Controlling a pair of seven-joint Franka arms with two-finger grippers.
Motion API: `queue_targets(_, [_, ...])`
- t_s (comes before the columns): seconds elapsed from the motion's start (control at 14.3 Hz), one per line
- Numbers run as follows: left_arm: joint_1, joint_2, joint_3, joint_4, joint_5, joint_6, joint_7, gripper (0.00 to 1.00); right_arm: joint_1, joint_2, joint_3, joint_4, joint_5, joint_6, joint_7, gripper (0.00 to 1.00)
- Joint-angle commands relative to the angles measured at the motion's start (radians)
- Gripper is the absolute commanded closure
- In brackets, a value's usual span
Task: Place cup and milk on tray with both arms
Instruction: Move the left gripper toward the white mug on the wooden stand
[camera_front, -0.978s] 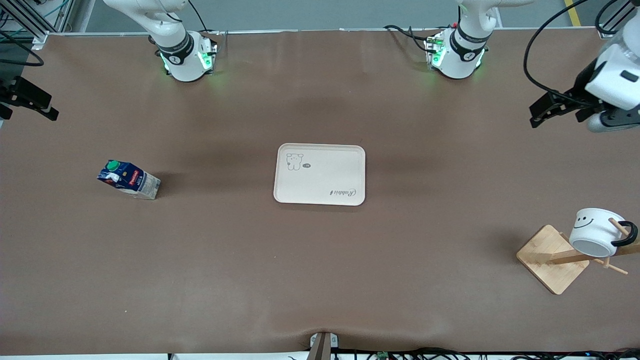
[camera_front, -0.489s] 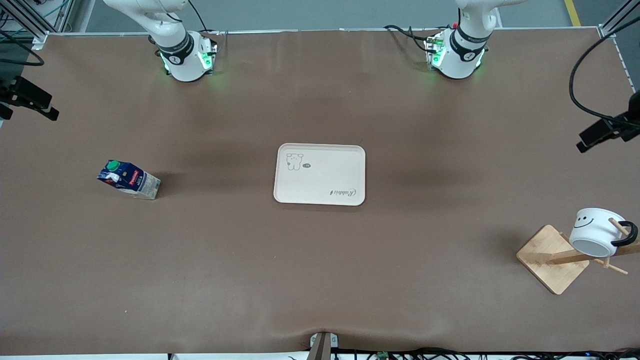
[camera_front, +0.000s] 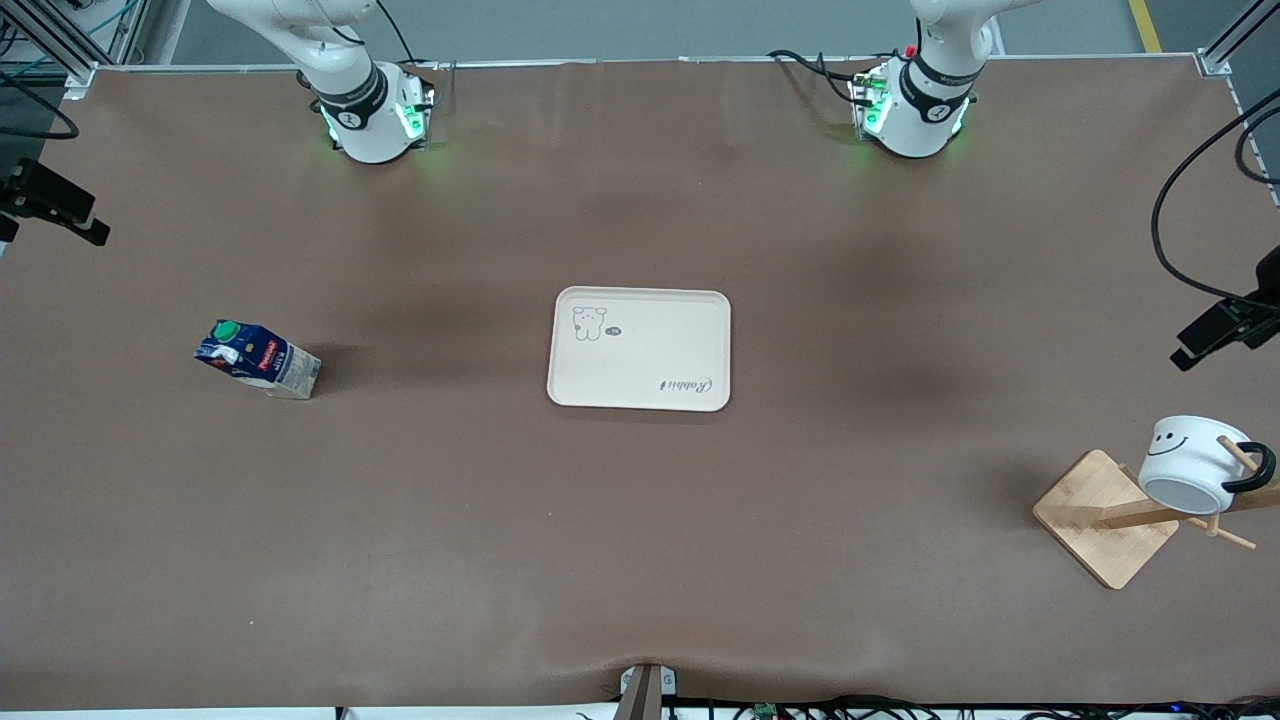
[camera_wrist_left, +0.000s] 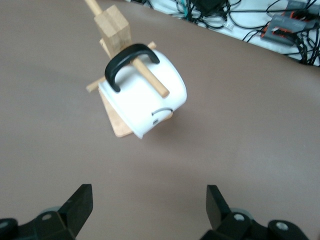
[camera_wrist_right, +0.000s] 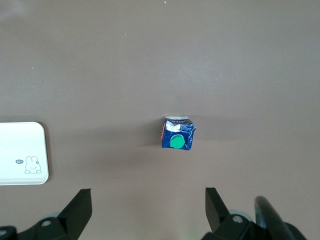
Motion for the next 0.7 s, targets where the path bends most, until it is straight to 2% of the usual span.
queue_targets(0.0, [0.038,-0.015,-0.005,-0.098,-0.106,0.132,0.163,0.00,-0.013,0.015,0.010,0.029,0.018,-0.007,0.006,0.00])
queue_targets(0.21, [0.086,0.031,-0.005,-0.122,-0.188,0.206,0.326,0.00,-0.015,0.016,0.011,0.028,0.018,-0.007,0.006,0.00])
queue_targets(0.42, [0.115,0.080,-0.005,-0.115,-0.354,0.247,0.519,0.00,-0.010,0.018,0.011,0.029,0.019,-0.007,0.008,0.00])
queue_targets(0.63, [0.110,0.134,-0.007,-0.067,-0.449,0.255,0.567,0.00,-0.009,0.018,0.011,0.029,0.024,-0.007,0.009,0.00])
